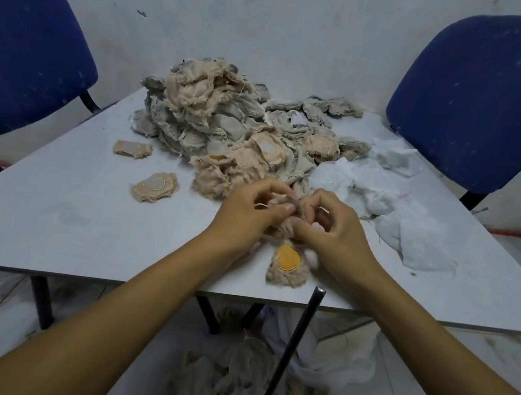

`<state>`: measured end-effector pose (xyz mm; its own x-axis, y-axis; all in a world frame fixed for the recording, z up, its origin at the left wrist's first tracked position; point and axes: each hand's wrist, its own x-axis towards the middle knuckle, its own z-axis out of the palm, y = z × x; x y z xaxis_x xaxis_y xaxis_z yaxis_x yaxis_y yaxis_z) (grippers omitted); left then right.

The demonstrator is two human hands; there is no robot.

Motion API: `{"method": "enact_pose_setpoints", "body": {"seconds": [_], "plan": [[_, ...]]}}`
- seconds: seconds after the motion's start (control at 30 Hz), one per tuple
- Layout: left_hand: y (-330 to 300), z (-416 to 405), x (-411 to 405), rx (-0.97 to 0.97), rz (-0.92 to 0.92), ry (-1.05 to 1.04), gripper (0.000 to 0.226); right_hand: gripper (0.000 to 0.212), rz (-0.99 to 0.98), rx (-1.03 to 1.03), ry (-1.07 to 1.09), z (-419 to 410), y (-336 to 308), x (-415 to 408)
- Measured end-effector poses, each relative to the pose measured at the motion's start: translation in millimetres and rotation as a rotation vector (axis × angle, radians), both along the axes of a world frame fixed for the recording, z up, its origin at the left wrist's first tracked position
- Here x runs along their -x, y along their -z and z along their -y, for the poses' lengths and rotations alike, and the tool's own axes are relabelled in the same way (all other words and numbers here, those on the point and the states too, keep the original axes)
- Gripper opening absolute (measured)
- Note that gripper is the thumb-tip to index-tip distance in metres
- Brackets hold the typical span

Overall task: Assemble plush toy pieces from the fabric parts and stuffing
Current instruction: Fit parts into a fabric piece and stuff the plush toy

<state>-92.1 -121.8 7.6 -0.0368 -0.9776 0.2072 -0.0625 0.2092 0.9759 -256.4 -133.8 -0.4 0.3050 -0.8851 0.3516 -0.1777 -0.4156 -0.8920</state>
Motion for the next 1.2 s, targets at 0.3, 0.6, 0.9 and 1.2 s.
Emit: {"method": "enact_pose_setpoints", "body": {"seconds": [0.3, 0.6, 0.9, 1.2], "plan": [[-20, 0, -27, -0.123, 0.341, 0.471, 0.045, 0.024, 0.260, -0.262, -0.019, 10, -1, 3], [-2, 13, -38, 0.024, 1.043, -0.221, 0.044, 0.027, -0.047, -0.126, 0.060, 1, -3, -3], [-7, 2, -24, 0.290, 0.420, -0.174, 0.044, 0.029, -0.130, -0.002, 0.053, -1, -3, -6], [5, 4, -6, 0.143, 0.089, -0.078, 0.022, 0.027, -0.050, 0.025, 0.054, 6, 5, -2]]}}
